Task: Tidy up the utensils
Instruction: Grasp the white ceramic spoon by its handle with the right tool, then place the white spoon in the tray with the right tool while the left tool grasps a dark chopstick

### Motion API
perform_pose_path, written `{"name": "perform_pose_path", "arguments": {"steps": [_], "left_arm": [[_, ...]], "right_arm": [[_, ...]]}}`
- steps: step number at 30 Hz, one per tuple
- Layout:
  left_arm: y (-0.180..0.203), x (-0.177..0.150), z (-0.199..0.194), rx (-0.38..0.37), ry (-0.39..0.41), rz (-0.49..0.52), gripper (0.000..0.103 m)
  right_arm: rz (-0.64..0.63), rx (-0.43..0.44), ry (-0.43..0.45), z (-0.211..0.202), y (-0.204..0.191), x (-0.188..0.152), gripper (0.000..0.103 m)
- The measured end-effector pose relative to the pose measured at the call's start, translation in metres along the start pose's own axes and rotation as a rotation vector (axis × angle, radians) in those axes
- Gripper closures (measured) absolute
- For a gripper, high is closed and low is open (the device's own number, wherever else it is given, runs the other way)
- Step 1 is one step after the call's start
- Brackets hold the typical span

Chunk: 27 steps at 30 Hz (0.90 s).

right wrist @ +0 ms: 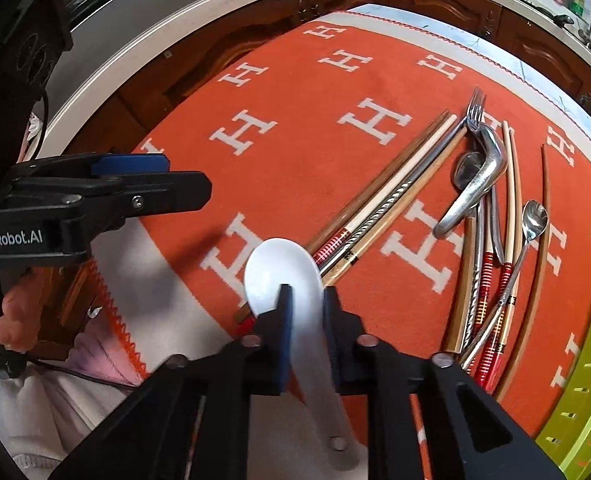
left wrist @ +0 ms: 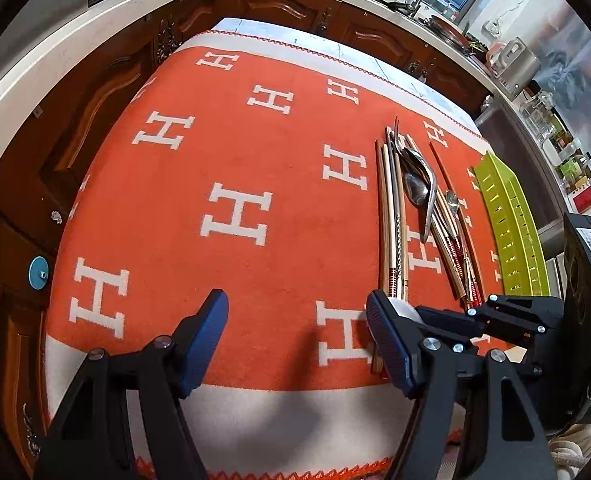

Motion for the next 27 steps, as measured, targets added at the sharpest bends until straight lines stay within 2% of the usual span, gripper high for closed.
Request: {"name": "perform_pose_path", "arguments": {"steps": [15, 23, 27], "left_arm": [[-0.002, -0.001, -0.005, -0.006, 0.018, -0.001, 0.033], [0.009, 0.005, -0.005, -0.005, 0.012, 0.029, 0.033], [0.018, 0.013, -0.001, -0.036, -0.013, 0.035, 0.033]], "right_arm": [[0.011, -0.002, 0.042, -0.014, -0.008, -0.002, 0.101], [0.111, 0.008, 0.123, -0.043, 0.015, -0.006, 0.101], [0.202, 0.011, 0.174, -0.065, 0.038, -0.009, 0.101]]}}
Point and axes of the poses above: each gripper's, at about its wrist camera, not at the fingertips, and z roughly the way its jaws point, y to its right, x to its top, the point moved 4 cm from there along z, roughly the way its jaws point, and after that the axes turned 10 degrees about x, right-handed, at the moved point
